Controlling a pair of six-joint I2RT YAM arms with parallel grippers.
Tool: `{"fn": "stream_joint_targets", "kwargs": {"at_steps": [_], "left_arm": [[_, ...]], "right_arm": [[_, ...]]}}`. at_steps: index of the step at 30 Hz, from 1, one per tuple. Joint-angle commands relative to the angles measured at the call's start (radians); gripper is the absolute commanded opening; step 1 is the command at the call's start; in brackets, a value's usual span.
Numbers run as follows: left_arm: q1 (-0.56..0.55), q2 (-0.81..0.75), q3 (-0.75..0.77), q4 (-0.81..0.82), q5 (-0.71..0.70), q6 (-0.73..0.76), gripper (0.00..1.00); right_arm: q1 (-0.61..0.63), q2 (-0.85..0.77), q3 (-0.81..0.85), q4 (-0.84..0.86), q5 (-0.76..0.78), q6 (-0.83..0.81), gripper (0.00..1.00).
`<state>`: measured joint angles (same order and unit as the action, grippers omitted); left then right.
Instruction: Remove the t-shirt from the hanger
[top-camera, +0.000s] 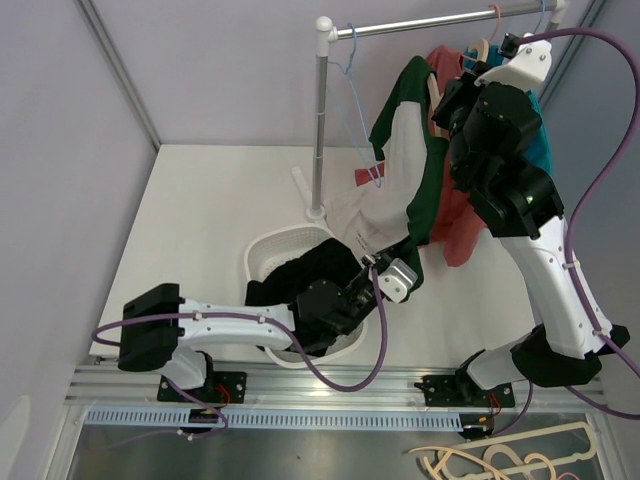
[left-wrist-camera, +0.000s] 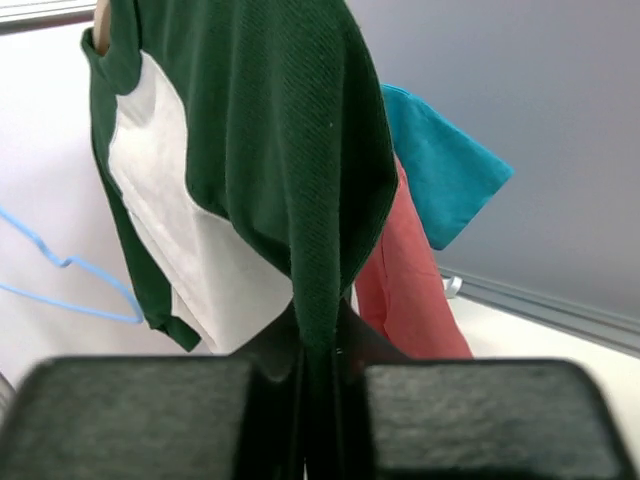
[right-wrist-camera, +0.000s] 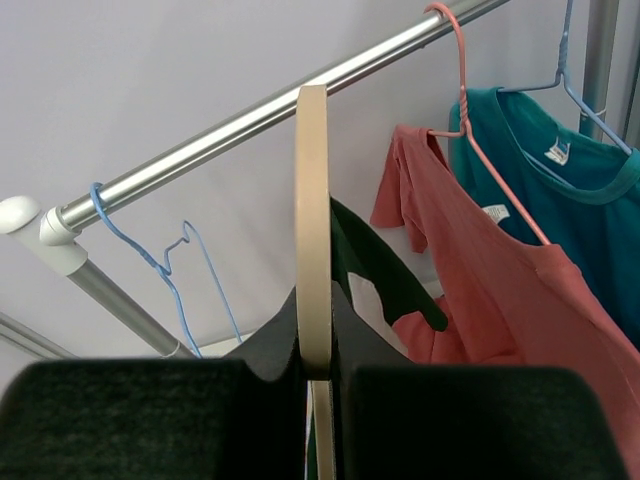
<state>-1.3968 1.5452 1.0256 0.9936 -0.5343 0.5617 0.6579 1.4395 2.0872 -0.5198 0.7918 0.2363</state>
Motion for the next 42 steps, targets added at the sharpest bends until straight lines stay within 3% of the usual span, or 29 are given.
{"fn": "stream_joint_targets", "kwargs": {"at_steps": [1,2,10,18,23,29,38,41,42], "left_arm": [[0.009,0.01,0.063,-0.071,0.045,-0.042,0.05],[0.01,0.01,0.067,-0.084,0.046,-0.049,0.01],[-0.019,-0.074,0.013,-0.125,0.076,-0.071,0.01],[-0.205,-0.132,-0.016,-0.029,-0.055,0.11,0.01],[-0.287,-0.151,-0.064,-0.016,-0.062,0.043,0.01],[-0.369,-0.105,-0.055,0.005,-0.092,0.072,0.01],[-0.406,-0.08,-0.082,-0.009,-0.124,-0.029,0.01],[-0.341,-0.043,-0.078,0.034,-0.177,-0.063,0.01],[-0.311,-0.048,-0.073,-0.034,-0.152,-0.098,0.01]], "right_arm": [[0.009,-0.041,0.011,0.075,0.003,0.021,0.0],[0.009,-0.042,0.011,0.078,0.001,0.021,0.0],[0.009,-0.016,0.019,0.153,0.047,-0.063,0.0],[-0.035,0.076,0.04,0.284,0.073,-0.144,0.0],[-0.098,0.124,0.083,0.277,0.04,-0.134,0.0],[-0.148,0.168,0.122,0.259,0.0,-0.108,0.0],[-0.205,0.234,0.224,0.184,-0.058,-0.066,0.0],[-0.198,0.213,0.249,0.106,-0.104,-0.025,0.0],[-0.195,0.199,0.249,0.086,-0.118,-0.008,0.0]]}}
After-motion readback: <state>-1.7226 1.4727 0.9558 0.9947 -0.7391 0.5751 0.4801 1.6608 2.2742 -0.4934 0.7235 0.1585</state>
